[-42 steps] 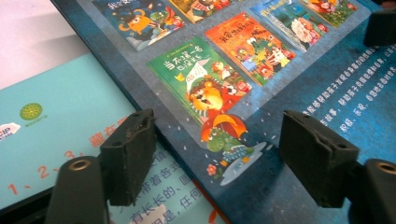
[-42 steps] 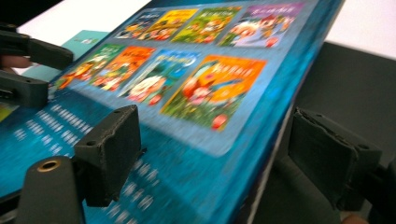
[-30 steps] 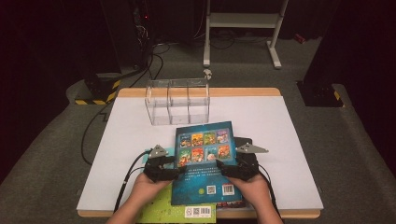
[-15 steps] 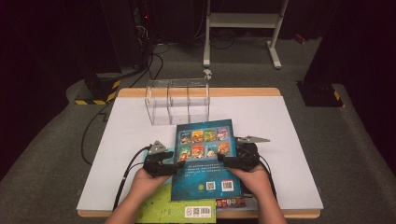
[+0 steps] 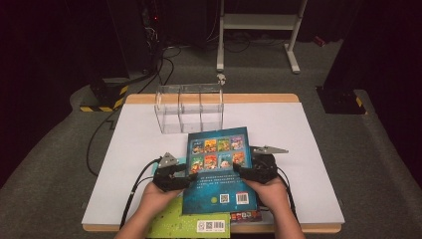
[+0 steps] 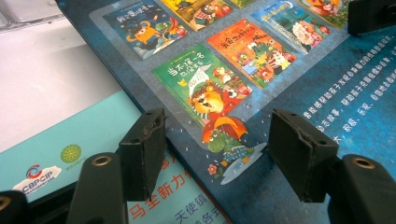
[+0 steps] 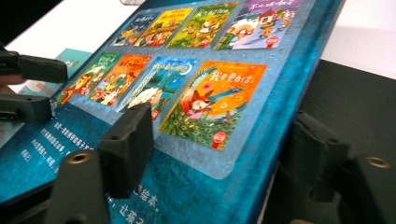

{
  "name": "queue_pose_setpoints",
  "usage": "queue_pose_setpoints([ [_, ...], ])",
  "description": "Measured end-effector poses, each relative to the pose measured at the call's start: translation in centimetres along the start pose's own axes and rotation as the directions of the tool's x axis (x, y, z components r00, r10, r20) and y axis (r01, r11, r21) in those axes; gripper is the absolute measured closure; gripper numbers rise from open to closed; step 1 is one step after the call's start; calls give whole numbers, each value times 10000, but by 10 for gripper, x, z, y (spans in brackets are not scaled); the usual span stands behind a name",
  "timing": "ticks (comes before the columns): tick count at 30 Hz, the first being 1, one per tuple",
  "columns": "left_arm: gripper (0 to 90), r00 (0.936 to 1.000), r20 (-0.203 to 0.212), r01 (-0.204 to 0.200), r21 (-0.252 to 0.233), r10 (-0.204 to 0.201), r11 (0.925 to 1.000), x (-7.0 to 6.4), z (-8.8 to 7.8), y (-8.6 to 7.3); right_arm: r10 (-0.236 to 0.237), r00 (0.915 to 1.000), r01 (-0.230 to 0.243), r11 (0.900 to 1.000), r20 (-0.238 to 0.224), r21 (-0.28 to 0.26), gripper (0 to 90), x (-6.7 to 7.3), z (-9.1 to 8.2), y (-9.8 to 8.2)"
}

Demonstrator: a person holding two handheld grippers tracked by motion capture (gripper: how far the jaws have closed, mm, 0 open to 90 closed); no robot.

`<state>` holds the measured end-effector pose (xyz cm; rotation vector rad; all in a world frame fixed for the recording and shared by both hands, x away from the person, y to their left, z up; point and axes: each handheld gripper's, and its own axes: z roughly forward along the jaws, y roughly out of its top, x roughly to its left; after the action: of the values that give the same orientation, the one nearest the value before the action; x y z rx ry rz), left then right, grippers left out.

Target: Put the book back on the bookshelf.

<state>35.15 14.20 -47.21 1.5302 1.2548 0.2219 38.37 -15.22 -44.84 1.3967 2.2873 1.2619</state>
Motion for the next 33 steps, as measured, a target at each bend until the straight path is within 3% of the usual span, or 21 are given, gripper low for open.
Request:
queue_pose_setpoints([
  [11, 374, 10000, 26, -72, -21, 72, 10000, 2, -1, 0, -51, 9998, 43, 9992, -195, -397, 418, -2, -8, -5],
  [19, 374, 10000, 52, 58, -104, -58, 9999, 2, -1, 0, -247, 9996, 236, 9973, -138, -693, 435, 3, -13, -7],
  [21, 374, 10000, 43, -64, -29, 64, 10000, 3, -2, 0, -276, 9995, 266, 9970, -130, -733, 438, 3, -14, -8],
  [24, 369, 9994, 154, 313, -165, -311, 9994, 2, -2, 1, -315, 9993, 293, 9948, -214, -980, 461, 5, -19, -10],
  [33, 344, 9989, 190, 433, -104, -431, 9990, 4, -2, 1, -497, 9986, 471, 9920, -193, -1170, 469, 7, -22, -13],
])
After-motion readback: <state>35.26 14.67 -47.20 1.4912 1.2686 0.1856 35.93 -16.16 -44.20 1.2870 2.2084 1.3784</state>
